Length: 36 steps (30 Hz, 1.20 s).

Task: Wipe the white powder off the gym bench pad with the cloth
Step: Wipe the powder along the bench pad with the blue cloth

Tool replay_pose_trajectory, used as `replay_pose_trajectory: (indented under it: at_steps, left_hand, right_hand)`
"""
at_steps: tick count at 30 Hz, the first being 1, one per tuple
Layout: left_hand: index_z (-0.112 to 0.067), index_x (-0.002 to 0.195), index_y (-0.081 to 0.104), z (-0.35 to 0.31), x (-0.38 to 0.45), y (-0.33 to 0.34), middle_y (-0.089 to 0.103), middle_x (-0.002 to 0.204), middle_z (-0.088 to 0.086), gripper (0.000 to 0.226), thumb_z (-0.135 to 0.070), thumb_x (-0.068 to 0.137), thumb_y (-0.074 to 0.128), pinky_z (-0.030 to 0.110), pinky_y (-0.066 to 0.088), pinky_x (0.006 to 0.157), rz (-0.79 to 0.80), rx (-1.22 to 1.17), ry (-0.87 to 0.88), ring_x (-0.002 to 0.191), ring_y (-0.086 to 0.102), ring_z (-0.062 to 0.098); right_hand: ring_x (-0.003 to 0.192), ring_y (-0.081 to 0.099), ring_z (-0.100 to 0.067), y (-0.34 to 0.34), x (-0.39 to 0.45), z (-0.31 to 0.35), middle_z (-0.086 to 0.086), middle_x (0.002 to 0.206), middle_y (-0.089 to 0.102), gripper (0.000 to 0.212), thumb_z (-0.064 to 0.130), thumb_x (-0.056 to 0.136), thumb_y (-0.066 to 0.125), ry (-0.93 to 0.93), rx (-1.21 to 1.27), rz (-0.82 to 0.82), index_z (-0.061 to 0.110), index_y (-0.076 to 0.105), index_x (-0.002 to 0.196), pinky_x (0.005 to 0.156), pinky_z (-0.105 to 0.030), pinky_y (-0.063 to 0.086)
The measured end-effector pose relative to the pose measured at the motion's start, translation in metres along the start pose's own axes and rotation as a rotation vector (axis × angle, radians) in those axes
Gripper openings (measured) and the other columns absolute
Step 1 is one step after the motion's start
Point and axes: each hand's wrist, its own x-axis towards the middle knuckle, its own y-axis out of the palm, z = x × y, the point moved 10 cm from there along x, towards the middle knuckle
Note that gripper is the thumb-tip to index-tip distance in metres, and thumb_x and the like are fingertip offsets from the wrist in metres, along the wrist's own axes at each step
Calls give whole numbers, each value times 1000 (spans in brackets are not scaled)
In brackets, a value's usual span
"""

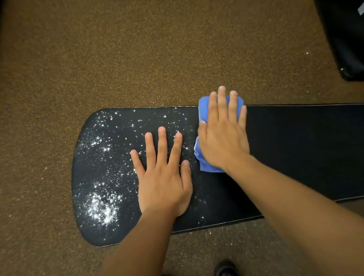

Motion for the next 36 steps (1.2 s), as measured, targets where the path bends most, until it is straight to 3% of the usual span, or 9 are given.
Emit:
replay_pose_trajectory:
  at_steps: [7,11,14,17,21,24,29,32,36]
  left_hand:
    - [-32,156,8,1,0,-1,-4,165,-2,59,-44,99,16,57,-5,118,-4,-2,-6,150,-14,22]
    - [-32,156,8,1,0,-1,-4,165,-1,59,-44,100,16,57,-5,118,-3,0,-5,150,-14,22]
    - [-31,156,10,0,0,-1,-2,165,-1,58,-44,100,17,57,-5,118,-10,-4,-1,150,-12,23]
    - [-31,156,11,2,0,1,-2,165,0,59,-43,99,17,56,-5,118,-8,7,0,150,-11,23]
    - [-31,156,11,2,1,0,-2,165,-1,59,-44,99,17,56,-6,118,-6,-1,0,150,-12,23]
    - [-31,156,11,1,0,-2,-2,165,-1,58,-44,100,17,57,-4,118,-8,-10,0,150,-13,23]
    - [-31,156,8,1,0,-1,-4,165,-1,58,-44,100,16,56,-6,118,0,3,-2,150,-15,22]
    - [-31,156,10,1,0,0,-4,165,-1,58,-44,100,17,56,-7,118,-4,1,-3,150,-14,22]
    - [-30,156,10,1,0,-1,-3,165,-1,58,-44,100,18,56,-6,118,-3,5,-2,150,-13,23]
  right_hand:
    - [150,6,-33,13,-118,-8,-14,163,9,65,38,99,25,-303,-63,45,7,15,155,117,-57,19]
    - [150,1,-36,6,-59,-35,-17,163,4,68,39,97,18,-78,-63,24,5,12,155,119,-58,12]
    - [149,-9,-36,1,-1,-17,-16,163,-9,67,38,99,20,72,7,21,6,0,155,120,-56,3]
    - [150,-9,-35,5,-7,20,-16,163,-10,66,36,100,18,-66,-20,11,4,-2,154,120,-57,5]
    - [150,-1,-33,14,-99,9,-14,164,2,65,38,100,19,-262,-61,77,6,9,155,119,-57,15]
    - [150,6,-33,13,-100,-21,-13,164,9,65,38,98,21,-228,-80,75,6,17,155,116,-59,21]
    - [150,-7,-32,4,-7,-11,-10,165,-4,64,37,100,16,-15,-21,64,7,3,156,120,-56,3]
    - [151,-5,-31,4,-9,10,-8,165,0,63,36,99,13,-82,-29,44,9,4,156,120,-55,3]
    - [151,6,-31,12,-94,17,-10,164,11,63,37,99,23,-282,-48,67,9,15,155,119,-55,15]
